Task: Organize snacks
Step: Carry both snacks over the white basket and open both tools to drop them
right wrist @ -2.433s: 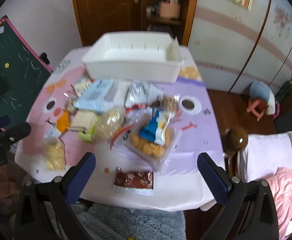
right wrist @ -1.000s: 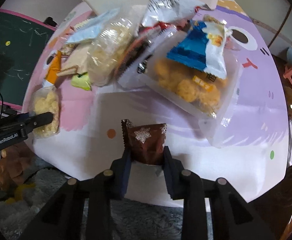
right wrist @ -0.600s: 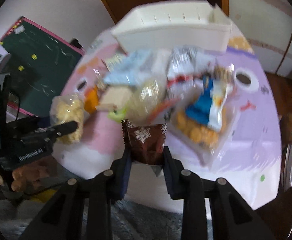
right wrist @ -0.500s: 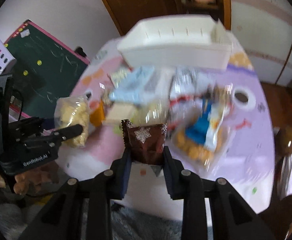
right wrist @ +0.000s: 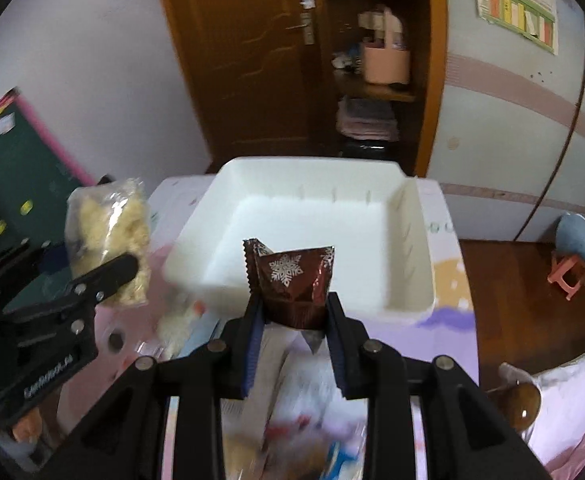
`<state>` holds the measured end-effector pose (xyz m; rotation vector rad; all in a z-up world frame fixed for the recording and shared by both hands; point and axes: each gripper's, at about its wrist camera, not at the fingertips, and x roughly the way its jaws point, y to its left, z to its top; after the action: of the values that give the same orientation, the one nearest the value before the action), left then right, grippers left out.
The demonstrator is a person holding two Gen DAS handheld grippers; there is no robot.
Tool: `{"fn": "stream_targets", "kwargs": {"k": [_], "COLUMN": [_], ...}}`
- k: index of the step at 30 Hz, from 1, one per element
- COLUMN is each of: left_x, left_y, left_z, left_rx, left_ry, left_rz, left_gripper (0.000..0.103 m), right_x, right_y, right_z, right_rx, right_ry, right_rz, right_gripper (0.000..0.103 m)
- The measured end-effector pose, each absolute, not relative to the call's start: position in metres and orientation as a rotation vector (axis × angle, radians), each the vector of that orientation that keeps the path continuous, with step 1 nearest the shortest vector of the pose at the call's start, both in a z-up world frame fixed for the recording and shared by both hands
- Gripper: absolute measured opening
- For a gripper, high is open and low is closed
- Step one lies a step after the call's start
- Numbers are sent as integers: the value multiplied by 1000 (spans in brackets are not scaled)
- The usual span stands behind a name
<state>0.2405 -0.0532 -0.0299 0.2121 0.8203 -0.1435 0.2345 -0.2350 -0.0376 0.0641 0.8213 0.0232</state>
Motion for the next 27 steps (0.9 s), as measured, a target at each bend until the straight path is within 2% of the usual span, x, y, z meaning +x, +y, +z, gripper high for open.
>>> {"fn": "stream_targets", "kwargs": {"k": [8,9,11,12,17,27], "left_x": [318,321,326,325,316,279], "left_y": [-52,-52,-48,-46,-36,-38], "left_z": [-76,-82,-91,-93,-91,-64], "left_rx": [155,143,118,107,72,93], "left_ry": [884,890,900,893,858,748], "left_rz": [-97,-98,-90,-86,-106,-118], "left_gripper": [45,50,93,96,97,96], "right_x": [311,314,319,319,309,280], "right_y": [-258,-259,-260,-260,-251,-228], "right_z": [-78,-82,-89,-89,-89,-67], "right_rx": [106,117,135,132,89,12], "right_ry": [931,946,965,964,943,842], "right_rz": [-67,-68,-53,-55,-60,-59], "right_gripper": [35,37,40,42,50,50]}}
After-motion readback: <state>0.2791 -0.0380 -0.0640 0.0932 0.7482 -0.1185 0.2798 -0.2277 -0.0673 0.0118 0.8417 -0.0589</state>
